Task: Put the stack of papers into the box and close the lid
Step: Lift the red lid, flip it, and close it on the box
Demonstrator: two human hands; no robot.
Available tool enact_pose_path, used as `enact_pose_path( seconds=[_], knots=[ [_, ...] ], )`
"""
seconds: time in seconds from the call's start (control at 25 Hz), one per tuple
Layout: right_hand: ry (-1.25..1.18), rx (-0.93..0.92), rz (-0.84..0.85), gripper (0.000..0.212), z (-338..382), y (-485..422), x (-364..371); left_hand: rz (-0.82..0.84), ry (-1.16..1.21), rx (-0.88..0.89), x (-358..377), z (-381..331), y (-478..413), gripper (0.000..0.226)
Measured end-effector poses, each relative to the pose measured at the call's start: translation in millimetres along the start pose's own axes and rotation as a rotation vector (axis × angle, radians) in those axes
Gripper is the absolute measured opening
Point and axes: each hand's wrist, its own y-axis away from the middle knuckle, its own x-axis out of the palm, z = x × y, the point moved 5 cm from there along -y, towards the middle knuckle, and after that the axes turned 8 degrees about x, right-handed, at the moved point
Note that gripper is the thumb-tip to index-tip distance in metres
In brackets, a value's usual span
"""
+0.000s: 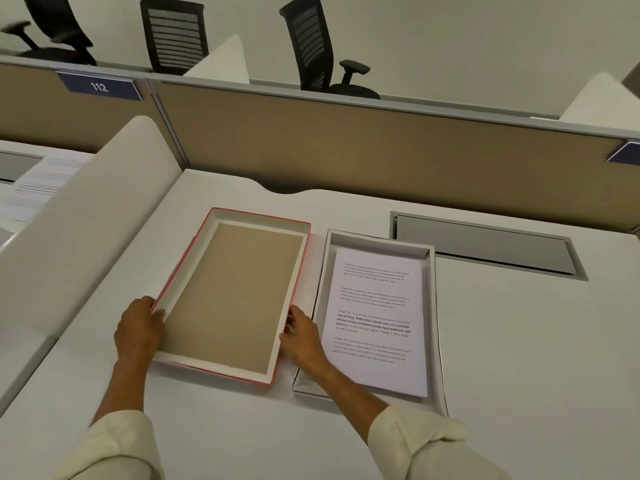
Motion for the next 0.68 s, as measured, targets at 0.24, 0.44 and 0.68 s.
enact_pose_path(
  seconds=[0.24, 0.44, 0.68],
  knots=[
    [0.102, -0.033, 0.010, 0.045, 5, 2, -4, 0.032, 0.047, 0.030, -50, -18, 11, 0.014],
    [0.140, -0.199, -0.004, 0.034, 80, 38, -2, -0.025, 0.313, 0.055, -103, -63, 39, 0.025],
    [-0.123, -0.207, 0.087, 0.057, 175, 63, 16, -0.221, 0.351, 0.230, -126, -149, 114, 0.043]
  ],
)
